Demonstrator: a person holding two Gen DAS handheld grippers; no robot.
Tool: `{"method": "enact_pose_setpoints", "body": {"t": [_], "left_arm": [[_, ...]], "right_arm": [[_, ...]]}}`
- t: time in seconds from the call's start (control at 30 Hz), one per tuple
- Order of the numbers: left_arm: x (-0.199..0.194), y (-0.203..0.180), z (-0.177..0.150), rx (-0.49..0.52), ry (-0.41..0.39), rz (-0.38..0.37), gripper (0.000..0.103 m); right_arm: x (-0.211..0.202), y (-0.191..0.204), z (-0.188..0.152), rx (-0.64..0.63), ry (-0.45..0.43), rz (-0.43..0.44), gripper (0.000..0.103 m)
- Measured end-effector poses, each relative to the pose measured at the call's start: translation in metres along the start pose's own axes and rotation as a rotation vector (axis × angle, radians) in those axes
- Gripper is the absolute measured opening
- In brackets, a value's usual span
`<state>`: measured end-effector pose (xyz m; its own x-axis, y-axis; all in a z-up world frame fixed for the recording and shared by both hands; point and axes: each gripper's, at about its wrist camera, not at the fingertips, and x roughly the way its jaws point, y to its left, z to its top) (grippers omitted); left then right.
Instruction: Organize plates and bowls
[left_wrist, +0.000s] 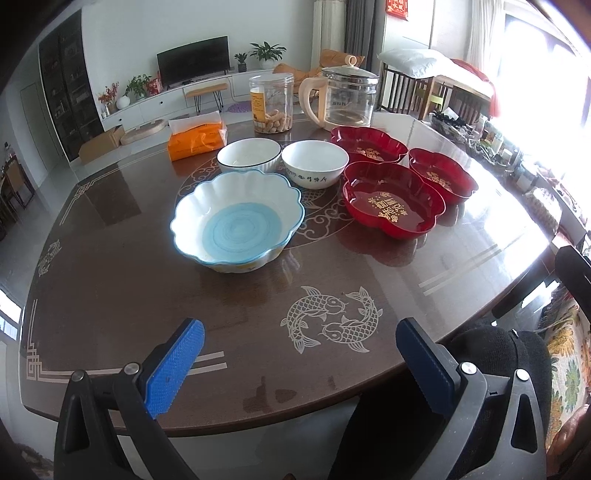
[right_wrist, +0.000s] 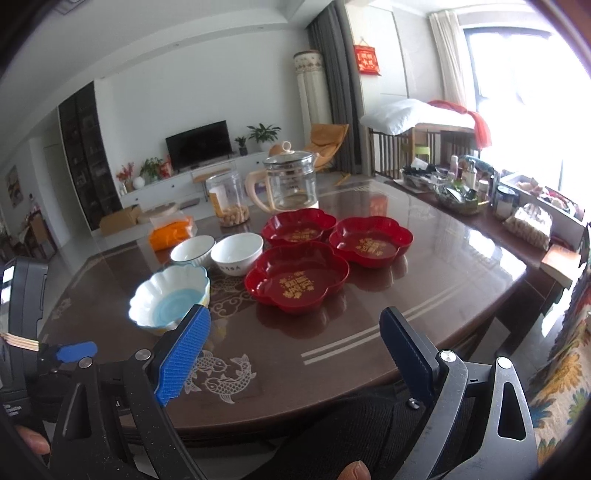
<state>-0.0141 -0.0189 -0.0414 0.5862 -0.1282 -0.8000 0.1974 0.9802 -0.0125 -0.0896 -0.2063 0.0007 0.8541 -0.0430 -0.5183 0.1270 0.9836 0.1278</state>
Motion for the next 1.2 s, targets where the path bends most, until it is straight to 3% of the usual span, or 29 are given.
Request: {"method": "enact_pose_setpoints", "body": {"t": [0.33,0.77,1.2], "left_arm": [[-0.004,0.002,0.001,0.000,-0.003,-0.038,0.103],[0.003,-0.002,-0.001,-0.009,0.014,-0.053,0.103],[0.005,-0.006,-0.003,0.000,0.020,-0.074,0.103]], "right_arm": [[0.015,-0.016,-0.002,0.053,0.112,-0.074,0.095],[0.016,-0.021,-0.006,0.085,0.141,-0.080,0.095],[0.011,-0.017,-0.007,0.057,0.112,-0.092,0.095]]}}
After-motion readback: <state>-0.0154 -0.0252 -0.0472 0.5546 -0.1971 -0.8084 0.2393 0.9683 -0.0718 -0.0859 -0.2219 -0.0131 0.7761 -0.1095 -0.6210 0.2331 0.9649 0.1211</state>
